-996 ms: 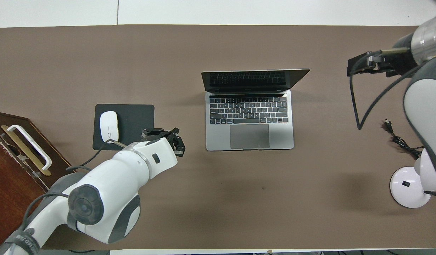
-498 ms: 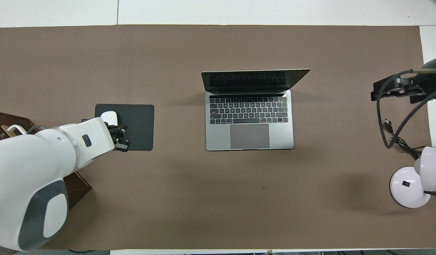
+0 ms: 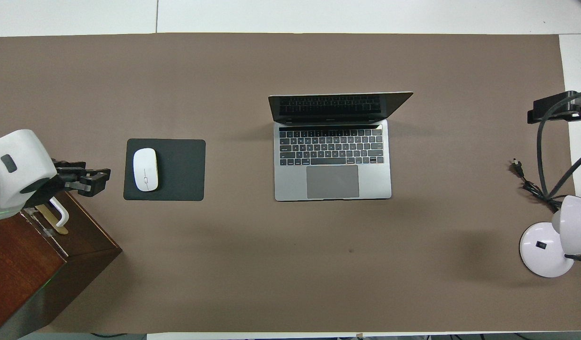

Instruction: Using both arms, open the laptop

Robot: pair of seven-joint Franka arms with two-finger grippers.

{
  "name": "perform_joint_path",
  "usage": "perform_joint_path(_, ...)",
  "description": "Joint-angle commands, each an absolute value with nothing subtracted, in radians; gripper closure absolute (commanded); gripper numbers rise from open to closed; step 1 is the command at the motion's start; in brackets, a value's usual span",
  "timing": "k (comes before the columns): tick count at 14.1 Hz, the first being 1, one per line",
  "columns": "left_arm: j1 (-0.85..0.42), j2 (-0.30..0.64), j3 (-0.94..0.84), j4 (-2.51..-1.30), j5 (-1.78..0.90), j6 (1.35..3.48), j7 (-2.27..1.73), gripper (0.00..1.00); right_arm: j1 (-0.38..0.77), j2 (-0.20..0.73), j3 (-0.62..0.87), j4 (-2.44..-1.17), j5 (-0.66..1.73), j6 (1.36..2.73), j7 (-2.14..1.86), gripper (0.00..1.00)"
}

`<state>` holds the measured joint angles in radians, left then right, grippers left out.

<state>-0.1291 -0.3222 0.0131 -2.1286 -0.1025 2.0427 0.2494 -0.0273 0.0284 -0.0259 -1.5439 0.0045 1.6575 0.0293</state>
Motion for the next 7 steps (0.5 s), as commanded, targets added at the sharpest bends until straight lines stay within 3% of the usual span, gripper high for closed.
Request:
perform_joint_path(1, -0.057, -0.319, -0.002, -2.095, -0.092, 2.002, 0.255, 0.00, -0.040, 0.000, -0.012, -1.592, -0.018, 1.697, 0.008, 0.00)
perform_joint_path(4, -0.009, -0.307, 0.002, -2.068, -0.092, 1.990, 0.249, 0.00, -0.040, -0.015, -0.012, -1.630, -0.014, 1.726, 0.009, 0.00)
perform_joint_path(7, 0.031, -0.232, 0.002, -1.917, -0.091, 1.866, 0.242, 0.00, -0.040, -0.018, -0.012, -1.634, -0.005, 1.723, 0.017, 0.00)
